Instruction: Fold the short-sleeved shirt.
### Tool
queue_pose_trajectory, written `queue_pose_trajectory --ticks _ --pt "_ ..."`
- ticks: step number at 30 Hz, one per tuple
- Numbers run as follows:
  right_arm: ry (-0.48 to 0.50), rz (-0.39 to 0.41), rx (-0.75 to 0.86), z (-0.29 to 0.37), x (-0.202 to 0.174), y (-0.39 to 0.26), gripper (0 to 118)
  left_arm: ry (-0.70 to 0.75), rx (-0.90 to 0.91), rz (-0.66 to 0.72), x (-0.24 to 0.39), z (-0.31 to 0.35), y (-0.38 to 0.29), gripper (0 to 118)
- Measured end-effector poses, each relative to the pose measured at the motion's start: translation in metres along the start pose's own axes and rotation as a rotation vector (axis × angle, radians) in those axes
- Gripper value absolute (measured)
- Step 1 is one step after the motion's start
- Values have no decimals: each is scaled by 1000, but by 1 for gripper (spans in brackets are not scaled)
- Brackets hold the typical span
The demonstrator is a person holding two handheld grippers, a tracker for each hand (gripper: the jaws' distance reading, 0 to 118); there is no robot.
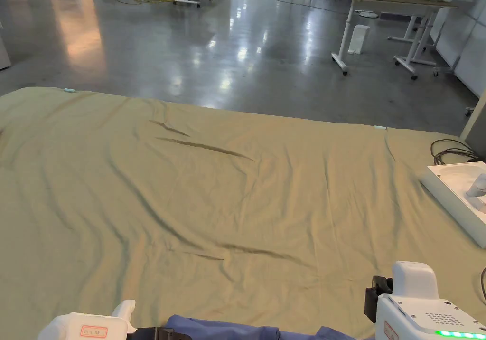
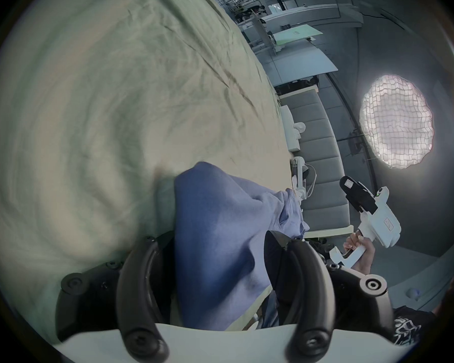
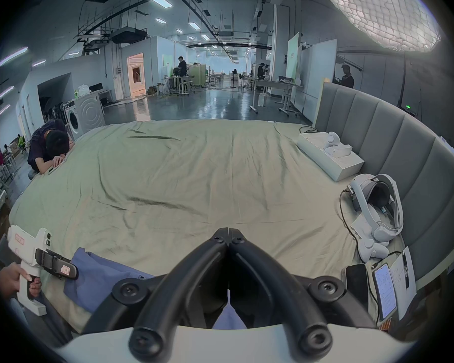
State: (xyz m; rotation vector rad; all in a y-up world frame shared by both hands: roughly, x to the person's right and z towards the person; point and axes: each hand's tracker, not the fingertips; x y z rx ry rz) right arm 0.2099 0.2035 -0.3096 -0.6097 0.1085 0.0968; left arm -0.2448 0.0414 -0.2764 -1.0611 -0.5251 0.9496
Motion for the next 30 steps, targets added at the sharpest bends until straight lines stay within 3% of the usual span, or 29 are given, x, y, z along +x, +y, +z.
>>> queue_pose_trajectory --ticks 3,4,7,11,21,26,30 --pt "-3 2 -5 -1 0 -1 0 11 -5 6 3 -1 1 67" --pt "-5 1 -8 -1 0 -1 0 29 -10 -11 6 -2 0 61" --pt "-2 -2 -14 -3 -1 -2 0 150 -26 -48 21 -8 -7 15" --pt "6 -1 -17 -4 -4 -3 0 149 7 -28 27 -9 -10 12" --pt "13 -3 -21 -6 -3 -3 0 159 42 -125 72 38 -11 11" --pt "18 -3 -16 -6 -1 -2 0 261 71 -165 85 79 -4 11" --pt "22 -4 -12 -5 1 -1 0 430 125 -189 96 105 -2 11"
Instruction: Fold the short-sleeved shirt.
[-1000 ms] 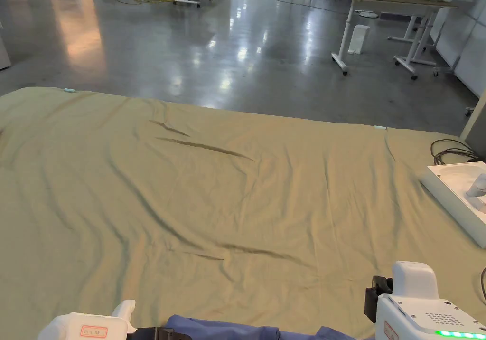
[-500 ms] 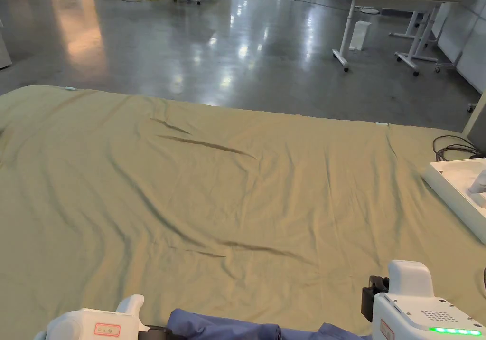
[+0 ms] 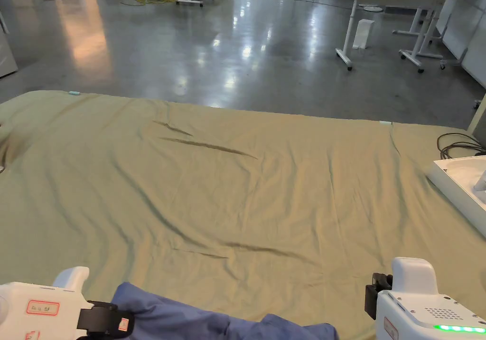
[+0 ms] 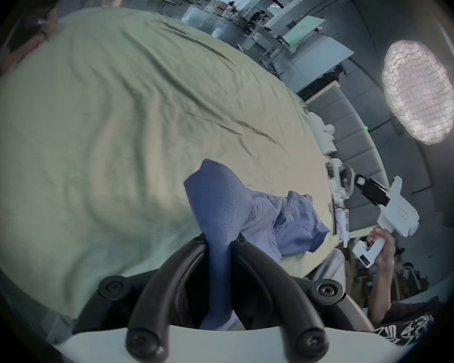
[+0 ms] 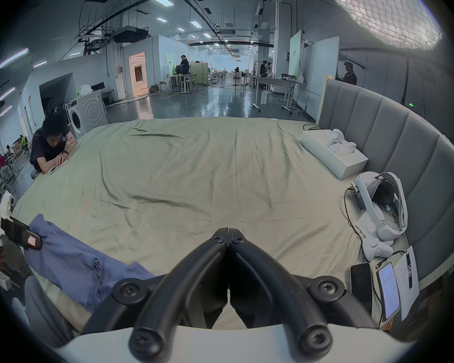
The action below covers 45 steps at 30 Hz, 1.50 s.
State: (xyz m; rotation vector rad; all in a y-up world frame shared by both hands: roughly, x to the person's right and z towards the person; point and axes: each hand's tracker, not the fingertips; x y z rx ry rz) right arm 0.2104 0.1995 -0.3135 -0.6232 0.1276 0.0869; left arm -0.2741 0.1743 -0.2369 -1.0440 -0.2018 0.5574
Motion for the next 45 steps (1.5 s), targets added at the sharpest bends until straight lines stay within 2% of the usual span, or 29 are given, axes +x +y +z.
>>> queue_pose_trajectory --ticks 5,8,15,18,24,28,31,33,35,37,38,43,45 --pt "8 -8 1 -2 1 0 0 23 -23 32 27 9 2 11" --pt "13 -12 1 -3 1 -1 0 18 -34 -20 58 7 0 11" --pt "17 -24 -2 -2 5 -5 0 -127 -83 -63 133 -15 -3 11" --pt "15 -32 -6 -3 7 -8 0 -183 -132 -73 162 -38 -6 11" --pt "4 -44 -8 0 17 -12 0 -186 -210 -51 209 -106 -13 11" --pt "-9 -55 -13 2 23 -15 0 -117 -259 -77 229 -158 -23 11" --pt "-15 -67 -16 4 27 -16 0 -85 -294 -40 233 -189 -30 12" --pt "-20 -71 -17 4 30 -17 0 -75 -311 -20 233 -202 -34 17" --pt "-28 -72 -14 6 32 -17 0 -117 -307 -18 231 -196 -35 28" --pt "-36 -78 -11 7 34 -18 0 -161 -307 -71 230 -190 -36 53" --pt "-35 -84 -12 7 35 -18 0 -156 -307 -67 231 -185 -35 57" --pt "-36 -104 -9 9 36 -19 0 -188 -243 -100 232 -163 -31 59" --pt "-32 -103 -10 9 36 -20 0 -190 -250 -62 232 -165 -31 58"
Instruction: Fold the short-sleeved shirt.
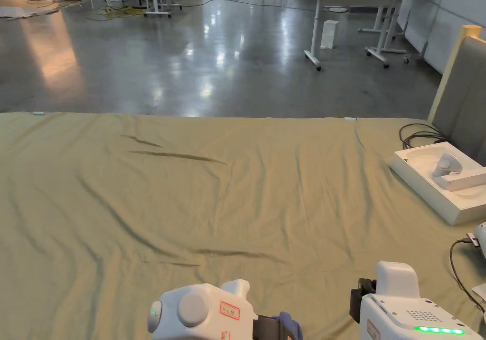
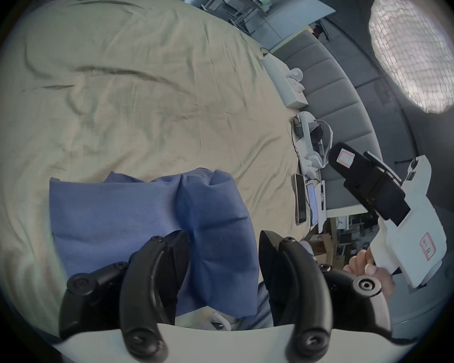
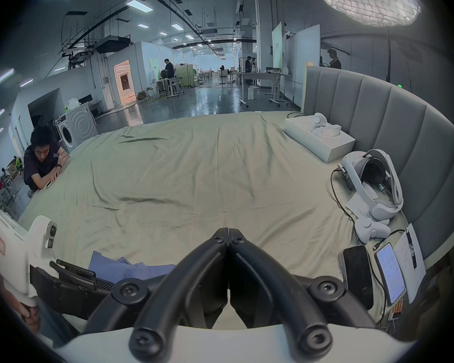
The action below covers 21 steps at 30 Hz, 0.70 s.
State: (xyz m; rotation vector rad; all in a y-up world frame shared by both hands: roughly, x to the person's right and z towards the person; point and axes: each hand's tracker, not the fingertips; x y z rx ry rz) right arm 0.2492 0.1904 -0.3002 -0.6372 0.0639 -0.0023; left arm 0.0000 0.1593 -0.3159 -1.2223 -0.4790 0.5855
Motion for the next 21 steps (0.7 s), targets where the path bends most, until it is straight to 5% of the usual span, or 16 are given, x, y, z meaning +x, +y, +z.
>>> queue_pose_trajectory --ticks 4,8,16,21 --pt "0 5 2 2 0 0 0 -123 20 48 -3 -5 -3 28" --pt "-5 8 1 3 2 0 0 -11 -13 -10 2 -31 -10 15" --pt "-16 7 -7 4 6 -2 0 39 -44 -24 4 -79 -15 9" --pt "-7 16 14 8 6 0 0 6 30 -53 1 -52 -20 9"
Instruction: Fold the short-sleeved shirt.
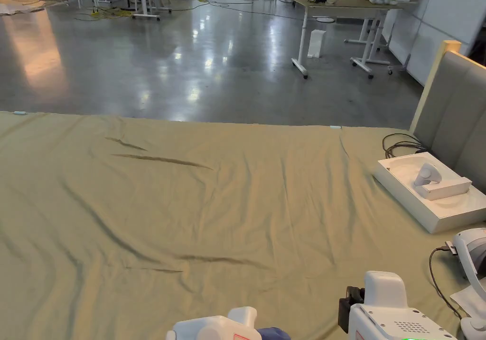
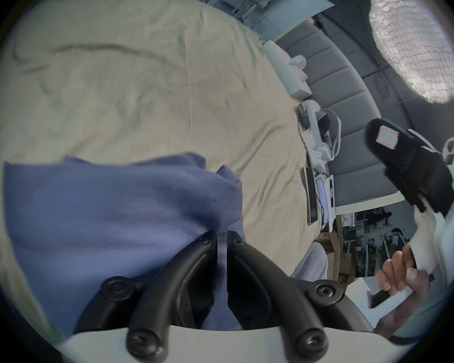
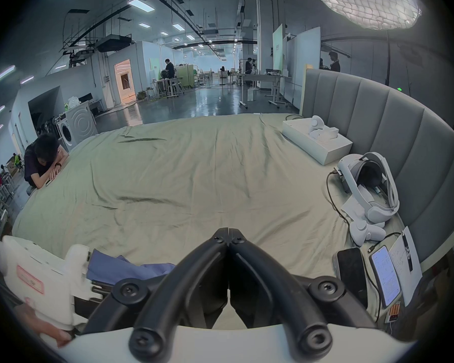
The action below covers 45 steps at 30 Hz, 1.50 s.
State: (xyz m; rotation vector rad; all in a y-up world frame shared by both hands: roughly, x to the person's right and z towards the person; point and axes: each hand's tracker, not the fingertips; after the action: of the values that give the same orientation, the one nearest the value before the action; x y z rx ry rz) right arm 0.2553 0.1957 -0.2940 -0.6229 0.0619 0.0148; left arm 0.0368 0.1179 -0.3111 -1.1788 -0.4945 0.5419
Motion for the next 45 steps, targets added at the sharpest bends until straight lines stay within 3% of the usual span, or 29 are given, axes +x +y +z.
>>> queue_pose_trajectory --ticks 3,9,16,21,32,40,45 --pt "6 -1 52 4 -2 7 0 53 178 -123 4 41 -2 6" --pt "28 4 208 17 -18 29 0 314 565 -413 18 121 -5 3" --pt "43 35 369 35 -43 52 0 586 886 -516 17 172 -4 3" --pt "15 42 456 44 -55 56 0 622 1044 -465 6 190 -8 3" --pt "7 62 422 42 -57 49 0 639 1077 -415 -10 201 -11 3" --pt "137 152 104 16 -86 -46 0 602 957 -360 -32 188 -23 3" --pt "146 194 -36 -19 -104 -94 0 555 845 -311 -47 179 -34 3"
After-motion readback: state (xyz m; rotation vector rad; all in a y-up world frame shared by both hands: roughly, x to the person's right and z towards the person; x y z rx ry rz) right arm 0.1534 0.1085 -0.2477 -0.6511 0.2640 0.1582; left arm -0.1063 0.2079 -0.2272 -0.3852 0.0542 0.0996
